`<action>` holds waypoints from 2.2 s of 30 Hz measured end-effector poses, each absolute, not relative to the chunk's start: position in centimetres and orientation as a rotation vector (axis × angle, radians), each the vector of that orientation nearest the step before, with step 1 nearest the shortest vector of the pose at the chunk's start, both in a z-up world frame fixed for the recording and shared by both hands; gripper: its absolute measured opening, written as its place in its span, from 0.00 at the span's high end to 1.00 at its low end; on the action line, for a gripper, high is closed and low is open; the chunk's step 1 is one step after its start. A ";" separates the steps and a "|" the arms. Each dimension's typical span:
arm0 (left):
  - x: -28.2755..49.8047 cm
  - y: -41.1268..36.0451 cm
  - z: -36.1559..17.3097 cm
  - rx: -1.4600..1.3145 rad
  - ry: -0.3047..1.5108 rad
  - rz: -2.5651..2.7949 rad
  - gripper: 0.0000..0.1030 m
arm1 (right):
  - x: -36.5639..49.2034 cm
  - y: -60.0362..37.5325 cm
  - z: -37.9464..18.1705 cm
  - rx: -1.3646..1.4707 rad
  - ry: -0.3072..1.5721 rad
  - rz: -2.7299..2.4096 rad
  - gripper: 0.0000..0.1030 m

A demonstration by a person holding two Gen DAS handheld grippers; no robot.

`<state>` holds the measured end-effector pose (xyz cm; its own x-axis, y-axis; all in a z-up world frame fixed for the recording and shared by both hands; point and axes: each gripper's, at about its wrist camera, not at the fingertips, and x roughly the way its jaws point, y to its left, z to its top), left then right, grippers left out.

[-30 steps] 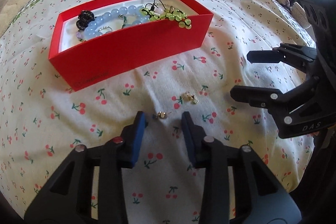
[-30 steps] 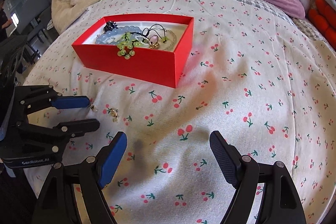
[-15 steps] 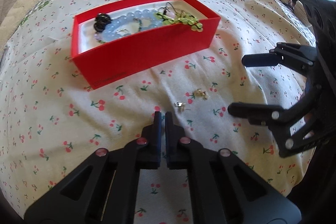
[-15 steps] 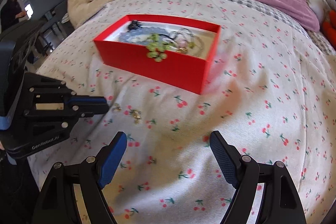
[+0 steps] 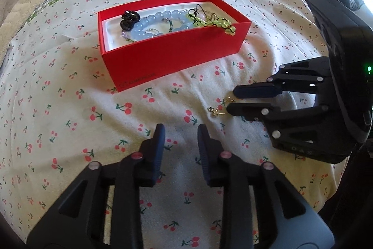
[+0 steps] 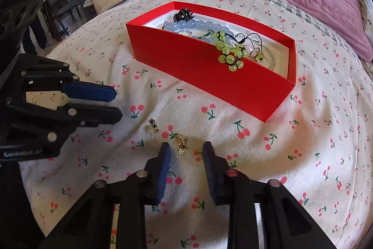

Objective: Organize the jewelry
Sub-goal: 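Grasp a gold earring with the left tool while the right tool grasps another gold earring, then carry both gold earrings into the red box and open both tools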

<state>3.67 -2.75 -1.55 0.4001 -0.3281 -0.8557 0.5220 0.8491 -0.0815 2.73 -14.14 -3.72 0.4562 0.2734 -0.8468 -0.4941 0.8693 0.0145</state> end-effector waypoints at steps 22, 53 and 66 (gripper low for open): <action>4.1 -7.9 -3.2 0.291 1.040 -0.600 0.68 | 2.5 -18.2 -2.4 -0.162 1.006 0.409 0.94; 5.0 -3.4 -0.4 0.181 1.005 -0.492 0.94 | 2.5 -17.7 0.4 -0.140 0.942 0.393 0.94; 6.6 -0.9 2.4 0.091 0.956 -0.463 0.94 | 3.9 -19.0 3.2 -0.051 0.888 0.384 0.94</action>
<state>6.62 -0.87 2.43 0.4872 -0.3409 -0.8040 0.4196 0.8988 -0.1268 3.89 -18.95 3.18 0.5672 0.3058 -0.7647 -0.3476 0.9307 0.1144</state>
